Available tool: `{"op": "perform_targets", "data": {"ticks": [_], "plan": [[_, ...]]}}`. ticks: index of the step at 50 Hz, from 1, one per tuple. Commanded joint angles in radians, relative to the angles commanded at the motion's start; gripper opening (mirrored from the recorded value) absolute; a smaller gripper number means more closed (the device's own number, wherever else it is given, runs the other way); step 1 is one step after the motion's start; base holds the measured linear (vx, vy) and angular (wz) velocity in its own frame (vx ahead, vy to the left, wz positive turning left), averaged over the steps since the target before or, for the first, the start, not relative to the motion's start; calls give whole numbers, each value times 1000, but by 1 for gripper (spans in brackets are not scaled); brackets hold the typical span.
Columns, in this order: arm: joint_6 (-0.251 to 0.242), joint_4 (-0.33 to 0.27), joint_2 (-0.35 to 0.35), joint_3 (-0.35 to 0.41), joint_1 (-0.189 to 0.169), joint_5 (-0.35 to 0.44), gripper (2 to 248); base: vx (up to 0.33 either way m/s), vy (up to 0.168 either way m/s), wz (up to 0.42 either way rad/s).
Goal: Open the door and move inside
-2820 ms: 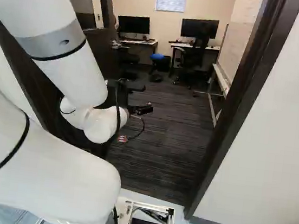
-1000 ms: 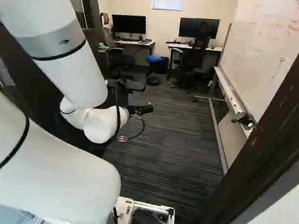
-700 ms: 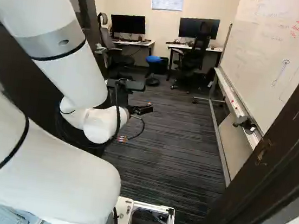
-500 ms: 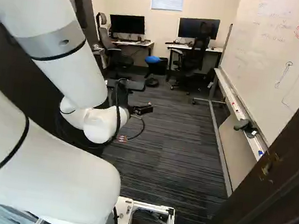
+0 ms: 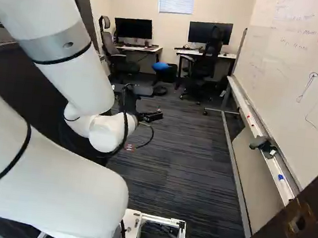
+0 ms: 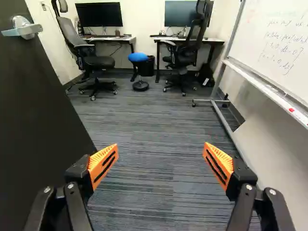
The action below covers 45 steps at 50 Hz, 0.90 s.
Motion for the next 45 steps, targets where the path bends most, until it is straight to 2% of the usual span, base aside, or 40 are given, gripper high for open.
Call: {"op": "perform_targets", "data": {"ticks": [45], "plan": [[0,0,0,0,0,0,247,211,-6,-8]]}}
